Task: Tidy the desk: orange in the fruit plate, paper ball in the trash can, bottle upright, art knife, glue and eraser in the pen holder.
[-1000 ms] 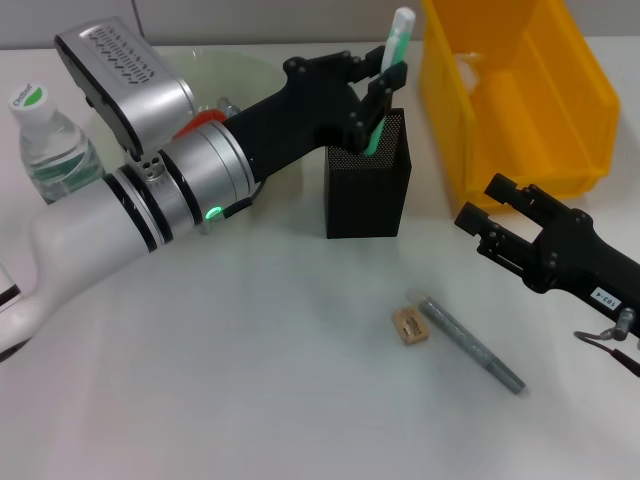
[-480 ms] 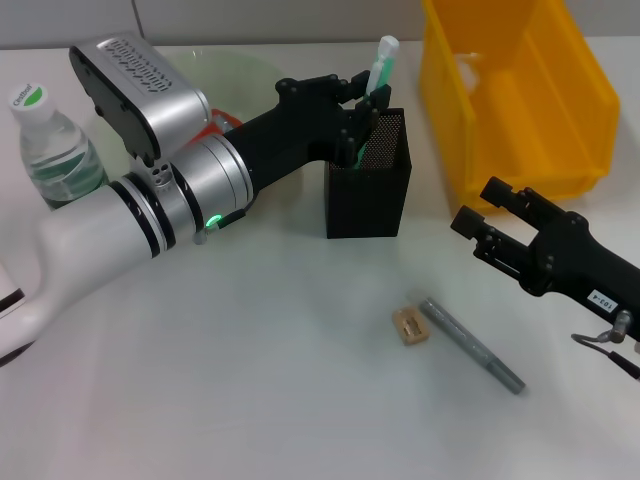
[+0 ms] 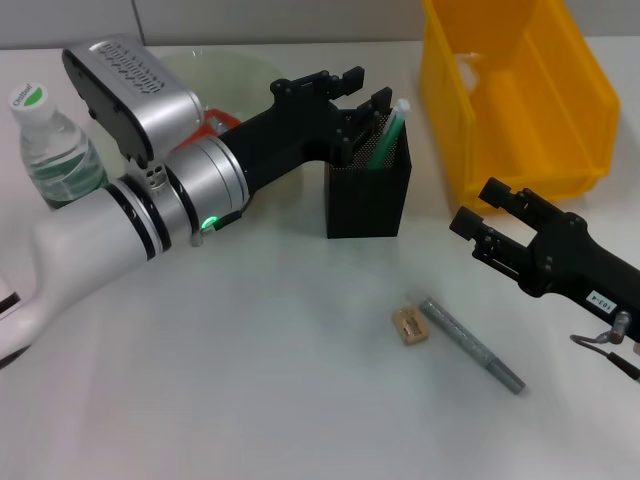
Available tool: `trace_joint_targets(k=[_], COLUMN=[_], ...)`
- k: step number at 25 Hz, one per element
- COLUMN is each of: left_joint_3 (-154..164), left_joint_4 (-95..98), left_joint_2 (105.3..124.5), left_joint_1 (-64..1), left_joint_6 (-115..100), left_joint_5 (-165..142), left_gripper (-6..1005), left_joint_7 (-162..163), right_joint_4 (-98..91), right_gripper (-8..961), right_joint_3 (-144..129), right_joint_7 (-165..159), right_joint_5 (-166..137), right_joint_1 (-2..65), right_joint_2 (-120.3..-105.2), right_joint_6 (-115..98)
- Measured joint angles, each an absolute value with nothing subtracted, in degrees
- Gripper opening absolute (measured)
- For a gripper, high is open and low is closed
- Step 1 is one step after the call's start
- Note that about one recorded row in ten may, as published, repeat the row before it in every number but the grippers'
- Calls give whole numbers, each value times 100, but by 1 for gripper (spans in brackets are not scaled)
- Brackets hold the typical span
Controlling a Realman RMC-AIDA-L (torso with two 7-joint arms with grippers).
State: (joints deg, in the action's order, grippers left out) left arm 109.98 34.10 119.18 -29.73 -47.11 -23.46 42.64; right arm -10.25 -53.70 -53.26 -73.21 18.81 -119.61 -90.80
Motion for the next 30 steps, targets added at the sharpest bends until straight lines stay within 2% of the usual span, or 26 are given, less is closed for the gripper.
trace_joint_targets(k=[6, 13, 20, 23, 27, 30], left_joint_3=[10929, 9897, 7808, 7436, 6873, 6676], left_joint_4=[3486, 3935, 4183, 4176, 4143, 3950], left_joint_2=[11862, 11656, 11558, 11554, 11590, 11630], left_joint_1=[-2805, -2559, -2484, -2416, -2016, -1717], left_joint_6=[-5798, -7755, -10433, -10812, -10971, -11001], left_joint_5=[-2422, -4021, -6491, -6965, -7702, -7836], left_gripper=[370, 376, 647, 770, 766, 764], left_joint_7=[4373, 5954, 6942, 6931, 6809, 6125], right_joint_4=[-1013, -1013, -1246, -1569, -2920, -4977], right_gripper=[728, 727, 727, 728, 728, 728], right_joint_3=[-5368, -5335, -5338, -5354, -5359, -5332], right_joint_7=[-5326, -5327, -5574, -5947, -7555, -9814], right_joint_5=[-7321, -7305, -7338, -7449, -8310, -9574], right_joint_1=[1859, 1876, 1899, 1899, 1901, 1968], right_joint_2=[-11955, -11944, -11921, -11904, -11855, -11848], right_joint_6=[-9084, -9188, -9198, -9201, -9251, -9481])
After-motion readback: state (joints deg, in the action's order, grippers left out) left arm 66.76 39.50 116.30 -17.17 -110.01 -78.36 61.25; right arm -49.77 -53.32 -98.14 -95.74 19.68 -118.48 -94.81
